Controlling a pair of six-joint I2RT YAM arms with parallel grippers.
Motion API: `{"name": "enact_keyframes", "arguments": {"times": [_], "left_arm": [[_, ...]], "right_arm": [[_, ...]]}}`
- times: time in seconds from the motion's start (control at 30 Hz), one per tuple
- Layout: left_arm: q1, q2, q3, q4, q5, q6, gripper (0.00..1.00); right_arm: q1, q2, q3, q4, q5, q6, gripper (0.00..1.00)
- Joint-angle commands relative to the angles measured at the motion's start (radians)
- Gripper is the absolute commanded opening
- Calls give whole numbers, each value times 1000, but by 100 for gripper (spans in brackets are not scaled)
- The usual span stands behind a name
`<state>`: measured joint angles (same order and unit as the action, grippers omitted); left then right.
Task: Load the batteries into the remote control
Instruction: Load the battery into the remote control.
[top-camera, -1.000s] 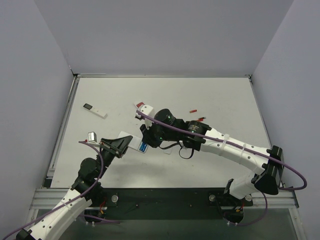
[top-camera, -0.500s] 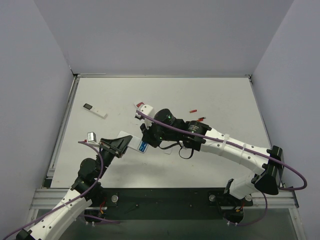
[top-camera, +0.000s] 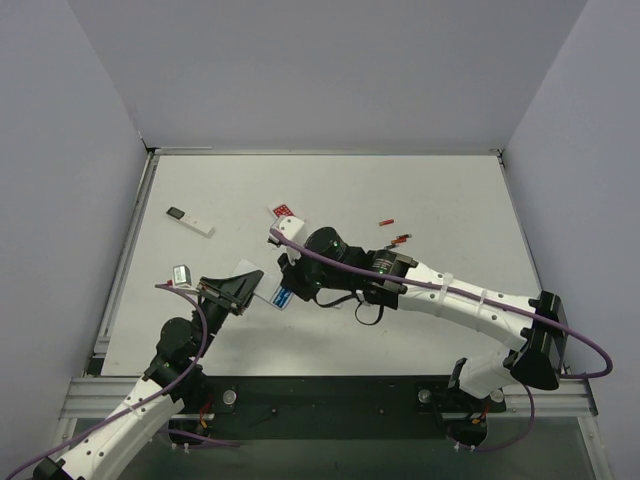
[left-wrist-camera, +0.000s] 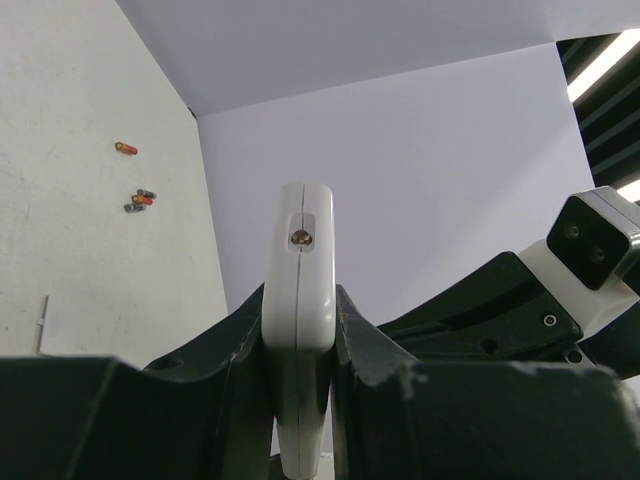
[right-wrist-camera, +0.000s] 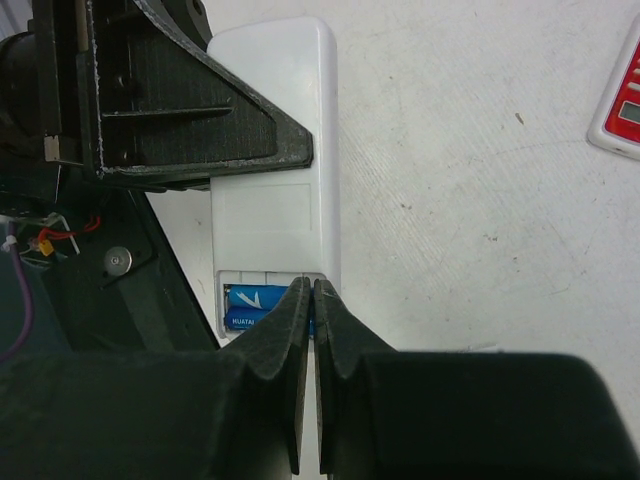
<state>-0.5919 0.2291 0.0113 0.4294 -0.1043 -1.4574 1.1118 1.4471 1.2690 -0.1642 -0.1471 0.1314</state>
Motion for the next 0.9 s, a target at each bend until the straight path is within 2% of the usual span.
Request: {"name": "enact_keyframes", "arguments": {"times": [0.0,0.07,0.4,0.53,0.67,0.87], "left_arm": [[3,-34,-63,255,-51,-54,0],[3,-31,-63,269,-51,-57,0],[3,-43,-74,313,-63,-106,0],[3,-59,-68,308,-75,-103,0],[3,-60,-63,318,-78,-103,0],[3,-54,-68,351,-78,-112,0]], "right_arm": [[46,3,-78,-2,-49,50,0],[52,-4,-105,29,-25,50,0],[60,-79,-385,426,46,-29,0],[75,-83,-448,483,40,-102,0],[105,-64,-447,489,1,-154,0],[144,-45,-448,496,27,-228,0]]}}
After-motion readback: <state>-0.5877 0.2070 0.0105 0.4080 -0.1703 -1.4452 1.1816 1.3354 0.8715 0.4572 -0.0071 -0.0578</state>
